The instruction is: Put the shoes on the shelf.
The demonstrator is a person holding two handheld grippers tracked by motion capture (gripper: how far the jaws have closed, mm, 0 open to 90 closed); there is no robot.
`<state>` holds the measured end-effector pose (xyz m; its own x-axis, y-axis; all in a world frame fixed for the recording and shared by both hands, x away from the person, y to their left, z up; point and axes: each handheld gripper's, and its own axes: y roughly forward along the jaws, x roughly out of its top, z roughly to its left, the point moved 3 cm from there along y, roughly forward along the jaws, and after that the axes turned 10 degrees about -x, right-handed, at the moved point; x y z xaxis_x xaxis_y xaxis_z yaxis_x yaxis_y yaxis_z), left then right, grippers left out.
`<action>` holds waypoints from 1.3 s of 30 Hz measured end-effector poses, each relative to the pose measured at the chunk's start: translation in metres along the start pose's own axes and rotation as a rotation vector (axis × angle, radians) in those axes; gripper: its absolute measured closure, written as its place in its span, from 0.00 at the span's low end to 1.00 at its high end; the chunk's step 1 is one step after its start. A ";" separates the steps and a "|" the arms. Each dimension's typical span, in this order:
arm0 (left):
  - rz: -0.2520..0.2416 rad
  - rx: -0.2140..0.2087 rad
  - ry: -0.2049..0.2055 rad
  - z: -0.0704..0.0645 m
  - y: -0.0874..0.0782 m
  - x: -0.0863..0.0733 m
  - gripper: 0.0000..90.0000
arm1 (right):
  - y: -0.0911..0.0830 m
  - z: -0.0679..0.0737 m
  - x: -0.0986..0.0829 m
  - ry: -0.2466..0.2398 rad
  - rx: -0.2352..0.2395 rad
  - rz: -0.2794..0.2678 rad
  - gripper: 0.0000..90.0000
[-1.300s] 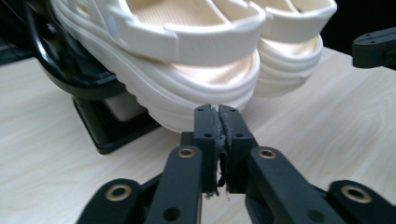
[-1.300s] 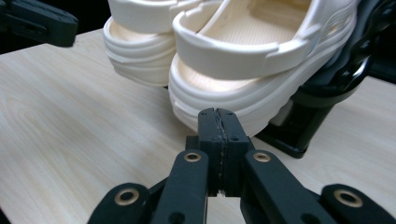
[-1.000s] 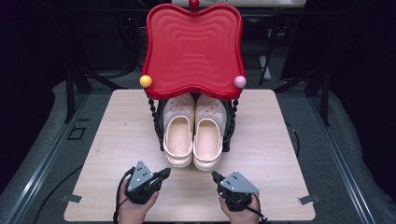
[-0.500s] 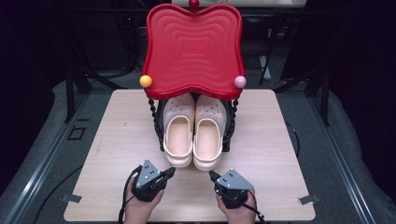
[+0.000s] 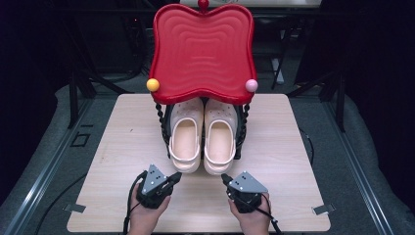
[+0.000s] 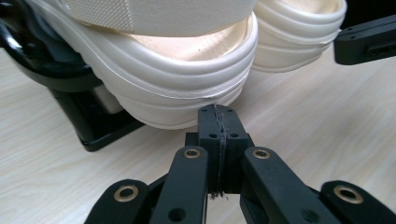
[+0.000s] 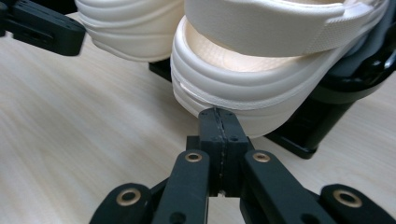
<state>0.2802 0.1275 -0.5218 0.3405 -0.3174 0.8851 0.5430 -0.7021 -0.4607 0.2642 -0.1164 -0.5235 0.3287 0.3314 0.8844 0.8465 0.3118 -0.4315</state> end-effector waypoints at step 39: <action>-0.003 0.089 -0.009 0.045 0.033 0.056 1.00 | 0.048 -0.040 0.049 -0.003 -0.094 -0.024 1.00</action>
<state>0.3513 0.1152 -0.4901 0.3453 -0.3091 0.8861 0.6098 -0.6439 -0.4622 0.3380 -0.1206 -0.4941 0.3069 0.3278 0.8935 0.8898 0.2343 -0.3916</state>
